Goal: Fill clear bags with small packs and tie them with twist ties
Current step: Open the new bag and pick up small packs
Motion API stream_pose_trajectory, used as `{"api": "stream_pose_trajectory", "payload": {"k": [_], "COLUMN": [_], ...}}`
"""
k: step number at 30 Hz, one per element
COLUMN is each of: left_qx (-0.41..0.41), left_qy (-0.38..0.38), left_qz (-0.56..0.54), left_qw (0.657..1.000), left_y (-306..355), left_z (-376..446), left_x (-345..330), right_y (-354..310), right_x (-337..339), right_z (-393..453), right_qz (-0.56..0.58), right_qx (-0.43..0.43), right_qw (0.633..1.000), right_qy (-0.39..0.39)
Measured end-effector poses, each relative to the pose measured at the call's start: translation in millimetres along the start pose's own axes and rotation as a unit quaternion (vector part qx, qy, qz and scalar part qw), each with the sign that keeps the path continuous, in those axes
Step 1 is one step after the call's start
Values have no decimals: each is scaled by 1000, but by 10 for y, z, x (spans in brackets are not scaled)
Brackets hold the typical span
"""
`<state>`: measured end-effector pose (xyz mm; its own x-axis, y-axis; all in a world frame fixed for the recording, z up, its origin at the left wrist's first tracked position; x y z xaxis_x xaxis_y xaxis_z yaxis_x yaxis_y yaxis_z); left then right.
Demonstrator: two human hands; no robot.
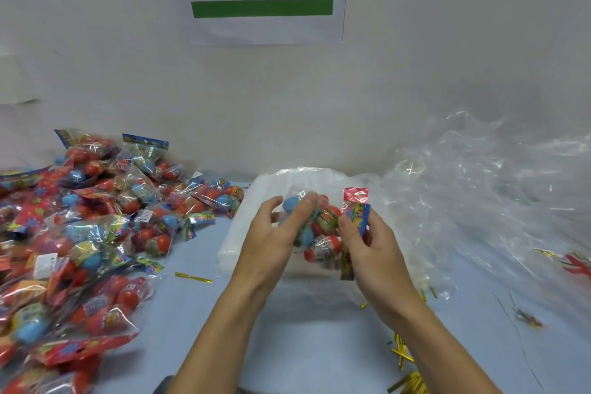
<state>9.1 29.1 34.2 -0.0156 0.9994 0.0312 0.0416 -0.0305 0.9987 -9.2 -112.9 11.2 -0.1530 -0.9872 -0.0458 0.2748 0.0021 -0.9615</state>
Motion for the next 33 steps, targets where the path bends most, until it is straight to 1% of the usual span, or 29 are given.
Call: {"api": "stream_pose_trajectory", "payload": {"k": [3,6,11,13,15,17,19,22,24,26,30,31,33], "left_qx": [-16,-46,-67,-73,-93,-114,-127,-150,-164,-164,-110,-99,-101], "left_qy": [36,54,19,42,85,119,133,120,109,104,67,68,100], "left_qz": [-15,-25,-29,-21,23,56,69,107,141,148,68,65,69], "left_qw": [999,997,997,996,992,985,981,975,970,970,989,991,987], "left_y": [-32,-59,-75,-87,-87,-71,-46,-46,-55,-56,-72,-86,-115], "left_z": [44,60,23,8,3,2,1,-23,-44,-44,-12,-5,18], "left_x": [26,22,-96,-119,-115,-89,-60,-74,-102,-111,-114,-121,-133], "right_y": [-9,25,57,48,27,4,-20,-14,-16,-32,-36,-28,-20], "right_x": [7,-7,-46,-54,-64,-65,-63,-46,-30,-12,-21,-34,-58], "right_z": [-7,-3,-7,-12,-24,-31,-25,-3,1,-2,-20,-26,-35], "right_qz": [4,-6,-4,-31,-38,2,63,107,100,73,28,25,15], "right_qx": [6,17,13,28,29,12,-24,-90,-93,-72,-31,-28,-28], "right_qw": [1000,1000,1000,999,999,1000,997,989,990,994,999,999,999], "right_qy": [-18,-11,0,0,-4,-16,-33,-37,-39,-32,-18,-19,-9]}}
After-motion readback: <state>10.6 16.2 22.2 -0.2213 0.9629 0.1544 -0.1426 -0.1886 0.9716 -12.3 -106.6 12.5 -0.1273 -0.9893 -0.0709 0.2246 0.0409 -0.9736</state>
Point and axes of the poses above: each hand's wrist, its own z-axis towards the middle knuckle, its own x-axis out of the back of the hand, y = z × x, the point moved 1 cm from there along z, towards the middle knuckle, and after that the axes turned 2 degrees about x, right-handed, at the moved point
